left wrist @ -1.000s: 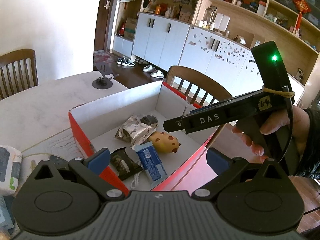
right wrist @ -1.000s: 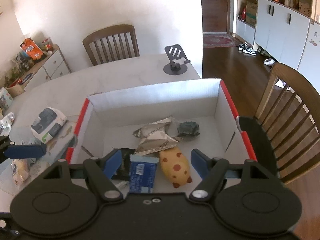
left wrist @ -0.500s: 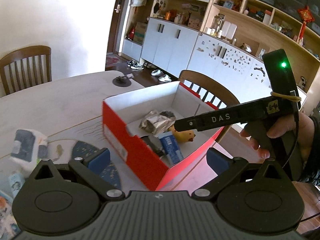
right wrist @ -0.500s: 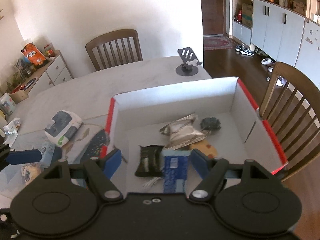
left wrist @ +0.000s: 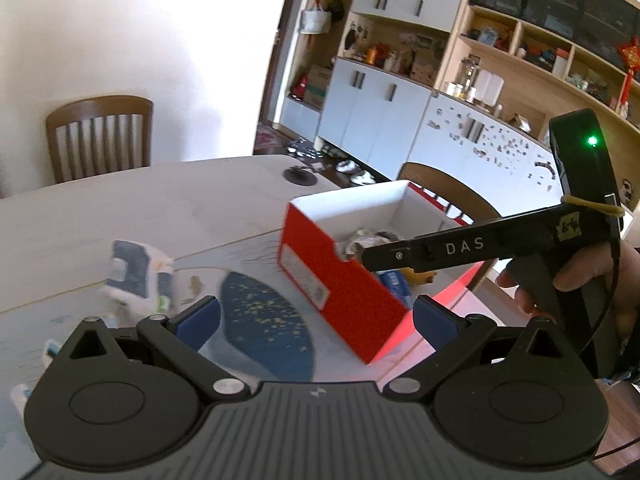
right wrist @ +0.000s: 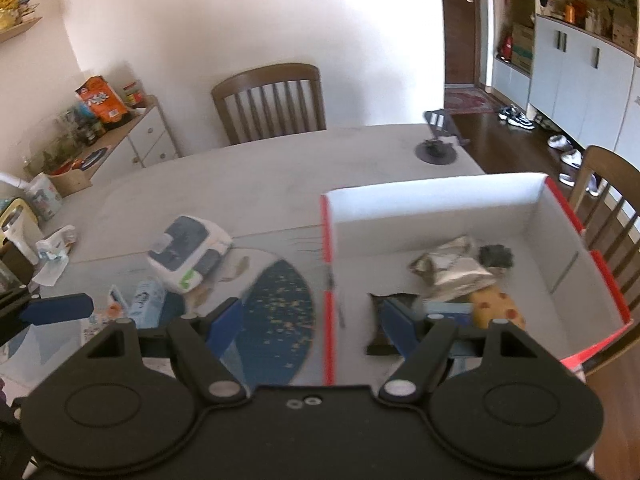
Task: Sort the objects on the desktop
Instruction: 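Withdraw both tools from the red box back over the cluttered table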
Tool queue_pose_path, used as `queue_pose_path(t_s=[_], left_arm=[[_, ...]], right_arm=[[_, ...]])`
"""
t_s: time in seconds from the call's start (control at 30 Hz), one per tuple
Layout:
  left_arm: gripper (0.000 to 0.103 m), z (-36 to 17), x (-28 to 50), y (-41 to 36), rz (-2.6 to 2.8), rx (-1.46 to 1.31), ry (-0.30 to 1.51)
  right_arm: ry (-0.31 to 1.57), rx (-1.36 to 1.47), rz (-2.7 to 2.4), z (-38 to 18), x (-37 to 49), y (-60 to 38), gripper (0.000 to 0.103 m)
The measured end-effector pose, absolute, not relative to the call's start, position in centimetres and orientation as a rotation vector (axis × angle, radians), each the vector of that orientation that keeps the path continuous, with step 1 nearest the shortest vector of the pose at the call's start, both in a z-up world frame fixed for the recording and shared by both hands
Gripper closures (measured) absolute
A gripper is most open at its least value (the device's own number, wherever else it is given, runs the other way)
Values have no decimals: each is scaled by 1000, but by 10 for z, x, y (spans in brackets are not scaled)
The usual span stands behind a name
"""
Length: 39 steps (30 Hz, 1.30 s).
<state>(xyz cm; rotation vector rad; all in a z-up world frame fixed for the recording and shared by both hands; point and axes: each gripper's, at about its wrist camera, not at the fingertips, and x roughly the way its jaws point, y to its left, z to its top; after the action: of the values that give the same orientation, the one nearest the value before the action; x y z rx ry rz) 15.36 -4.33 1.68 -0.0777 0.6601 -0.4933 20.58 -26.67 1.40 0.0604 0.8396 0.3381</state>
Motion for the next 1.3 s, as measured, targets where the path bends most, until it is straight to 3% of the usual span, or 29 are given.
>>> queue_pose_path(t_s=[1.3], left_arm=[[0,-49,136,104,-249,-97,680]], right_arm=[[840,-47,489,-15,199,-113,27]])
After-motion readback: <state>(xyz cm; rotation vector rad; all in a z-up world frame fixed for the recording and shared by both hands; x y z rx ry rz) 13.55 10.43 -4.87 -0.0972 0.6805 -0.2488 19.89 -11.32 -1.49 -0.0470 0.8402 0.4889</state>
